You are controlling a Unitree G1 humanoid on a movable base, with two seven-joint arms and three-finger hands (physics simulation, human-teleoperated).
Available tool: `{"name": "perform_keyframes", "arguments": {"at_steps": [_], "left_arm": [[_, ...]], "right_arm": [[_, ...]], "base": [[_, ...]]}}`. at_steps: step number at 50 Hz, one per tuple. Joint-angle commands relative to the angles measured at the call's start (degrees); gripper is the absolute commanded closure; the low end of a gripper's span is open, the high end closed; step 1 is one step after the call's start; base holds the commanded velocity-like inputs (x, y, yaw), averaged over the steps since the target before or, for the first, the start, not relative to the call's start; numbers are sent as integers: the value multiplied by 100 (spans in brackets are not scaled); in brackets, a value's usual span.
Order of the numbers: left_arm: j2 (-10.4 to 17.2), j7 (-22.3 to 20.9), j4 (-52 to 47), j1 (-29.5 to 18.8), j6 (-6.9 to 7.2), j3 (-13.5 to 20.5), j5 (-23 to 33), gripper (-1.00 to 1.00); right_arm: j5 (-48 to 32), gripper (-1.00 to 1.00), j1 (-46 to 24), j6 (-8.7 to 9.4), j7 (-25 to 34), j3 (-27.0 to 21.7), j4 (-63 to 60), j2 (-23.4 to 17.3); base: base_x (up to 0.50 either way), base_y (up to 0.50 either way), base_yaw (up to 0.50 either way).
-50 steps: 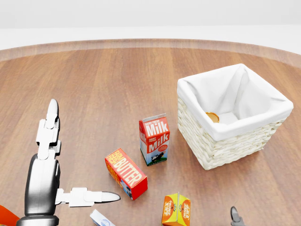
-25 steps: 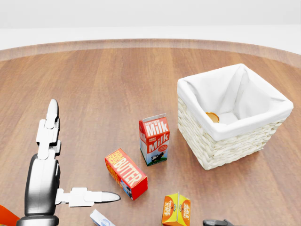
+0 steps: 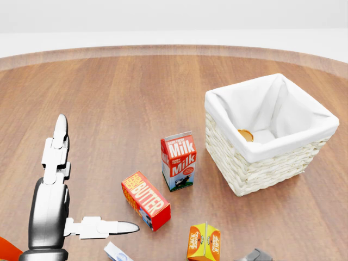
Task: Pick up the alphabet soup and the tomato sauce, and put them in the basket.
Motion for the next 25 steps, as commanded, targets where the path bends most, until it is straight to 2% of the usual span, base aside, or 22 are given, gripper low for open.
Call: {"name": "perform_keyframes", "arguments": {"at_steps": [1, 13, 25], "left_arm": [[23, 21, -69, 42, 0, 3, 60, -100], [24, 19, -69, 42, 0, 3, 60, -100], [24, 17, -68, 42, 0, 3, 60, -100]], "right_arm": [[211, 100, 373, -1, 221, 5, -1090, 109], [429, 100, 637, -1, 471, -66, -2261, 214], [502, 100, 630, -1, 645, -242, -2477, 327]], "base": [[0, 0, 0], [0, 0, 0], [0, 0, 0]]}}
